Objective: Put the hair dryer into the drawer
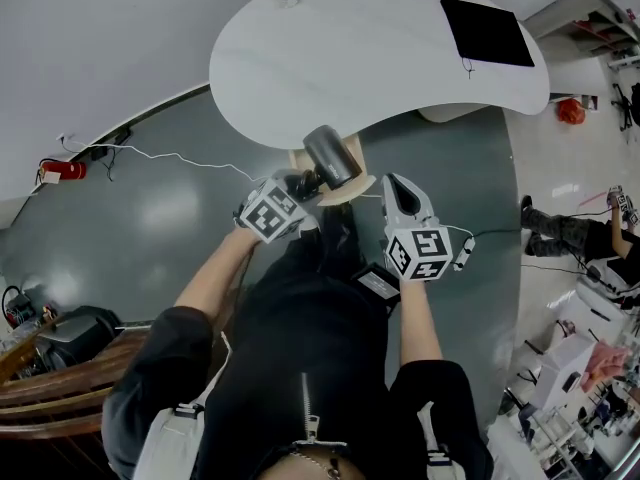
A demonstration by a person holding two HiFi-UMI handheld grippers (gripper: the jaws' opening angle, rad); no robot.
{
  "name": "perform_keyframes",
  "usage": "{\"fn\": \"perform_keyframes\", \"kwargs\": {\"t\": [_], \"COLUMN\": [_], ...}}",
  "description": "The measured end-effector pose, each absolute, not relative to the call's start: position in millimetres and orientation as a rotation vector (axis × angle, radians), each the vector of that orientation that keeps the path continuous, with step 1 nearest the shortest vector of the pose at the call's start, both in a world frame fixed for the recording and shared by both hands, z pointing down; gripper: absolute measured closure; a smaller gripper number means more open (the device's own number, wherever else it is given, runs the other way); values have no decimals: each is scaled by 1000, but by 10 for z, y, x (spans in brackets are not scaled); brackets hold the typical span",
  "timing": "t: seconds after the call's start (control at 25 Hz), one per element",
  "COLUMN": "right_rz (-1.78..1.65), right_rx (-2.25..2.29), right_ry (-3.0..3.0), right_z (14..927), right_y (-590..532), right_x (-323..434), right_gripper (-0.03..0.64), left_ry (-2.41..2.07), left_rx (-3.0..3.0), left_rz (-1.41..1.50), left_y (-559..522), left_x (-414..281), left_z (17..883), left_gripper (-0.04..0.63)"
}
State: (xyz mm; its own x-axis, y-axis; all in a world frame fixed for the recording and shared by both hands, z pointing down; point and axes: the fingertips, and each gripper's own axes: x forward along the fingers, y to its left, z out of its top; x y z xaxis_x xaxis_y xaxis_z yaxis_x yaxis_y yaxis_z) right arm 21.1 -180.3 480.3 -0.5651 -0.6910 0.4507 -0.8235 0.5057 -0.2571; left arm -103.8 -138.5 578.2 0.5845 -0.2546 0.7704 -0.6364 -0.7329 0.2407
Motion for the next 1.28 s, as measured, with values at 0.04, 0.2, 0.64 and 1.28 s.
{"fn": "perform_keyframes", "kwargs": {"t": [0.04, 0.2, 0.64, 1.28], "right_rz": [655, 672, 712, 777], "right_rx": [1277, 1292, 1304, 1319], "right_ry": [-2459, -2445, -2435, -2394], "right_z": [4815, 4869, 5038, 5259], "right_y": [-1800, -1798, -1862, -1973], "right_x": [237, 350, 498, 690], "right_gripper": [614, 614, 614, 614], "left_ry": [-701, -669, -549, -405], "left_rx": [2319, 2343, 2366, 2332], "left_rz": [1031, 1098, 1268, 1465], "left_y": [-1391, -1422, -1464, -1506], "left_x": [-1015, -913, -674, -556], "left_z": [5804, 5878, 6232, 6824], "left_gripper": [411, 411, 411, 411]}}
